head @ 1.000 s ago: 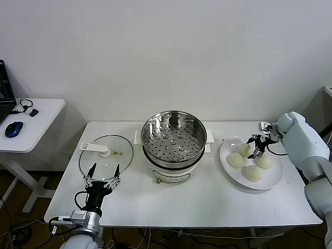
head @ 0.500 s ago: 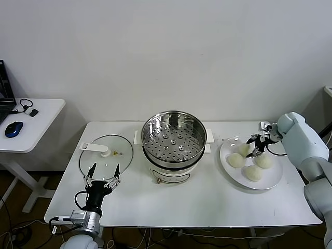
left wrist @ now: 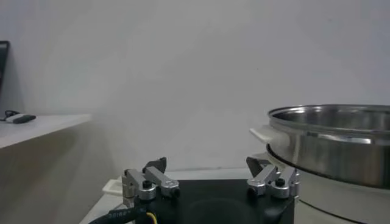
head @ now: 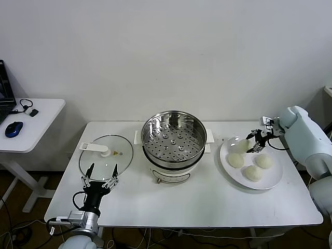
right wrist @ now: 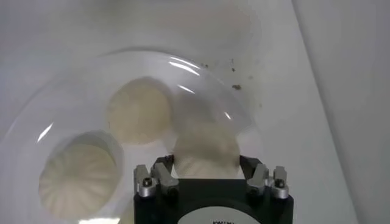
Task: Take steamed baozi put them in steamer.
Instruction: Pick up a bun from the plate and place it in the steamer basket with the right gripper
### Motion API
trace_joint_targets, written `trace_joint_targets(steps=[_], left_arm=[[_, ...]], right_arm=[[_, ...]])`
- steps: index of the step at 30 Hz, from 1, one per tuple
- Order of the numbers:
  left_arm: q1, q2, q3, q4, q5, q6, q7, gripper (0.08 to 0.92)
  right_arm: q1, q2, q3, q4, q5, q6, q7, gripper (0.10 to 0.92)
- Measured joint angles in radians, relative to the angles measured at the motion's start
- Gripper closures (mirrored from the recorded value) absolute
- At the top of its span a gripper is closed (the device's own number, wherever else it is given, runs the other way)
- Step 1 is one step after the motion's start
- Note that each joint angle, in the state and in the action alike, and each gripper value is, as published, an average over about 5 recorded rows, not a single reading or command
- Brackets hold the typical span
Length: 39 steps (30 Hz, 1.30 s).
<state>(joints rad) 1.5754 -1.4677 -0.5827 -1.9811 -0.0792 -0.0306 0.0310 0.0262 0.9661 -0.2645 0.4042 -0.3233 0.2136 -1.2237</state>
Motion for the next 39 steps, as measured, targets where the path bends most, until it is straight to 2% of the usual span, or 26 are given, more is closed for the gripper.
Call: trace_joint_targets(steps=[6, 21, 29, 39], left_arm=[[0.001, -0.002, -0.002, -0.004, 0.0, 0.0, 0.0, 0.177], [0.01, -0.003, -0.001, -0.019, 0.002, 0.001, -0.001, 0.177], [0.013, -0.005, 0.005, -0.026, 0.006, -0.002, -0.001, 0.177], [0.017, -0.003, -0.001, -0.032, 0.005, -0.008, -0.001, 0.177]], right_arm=[[0.038, -0.047, -0.11, 0.095, 0.113, -0.024, -0.016, 0.321], [0.268, -0.157, -0.495, 0.457, 0.436, -0.086, -0.042, 0.319], [0.448, -0.104, -0.705, 0.558, 0.566, -0.085, -0.053, 0.321], [0.563, 0.047, -0.88, 0.562, 0.618, -0.058, -0.069, 0.321]])
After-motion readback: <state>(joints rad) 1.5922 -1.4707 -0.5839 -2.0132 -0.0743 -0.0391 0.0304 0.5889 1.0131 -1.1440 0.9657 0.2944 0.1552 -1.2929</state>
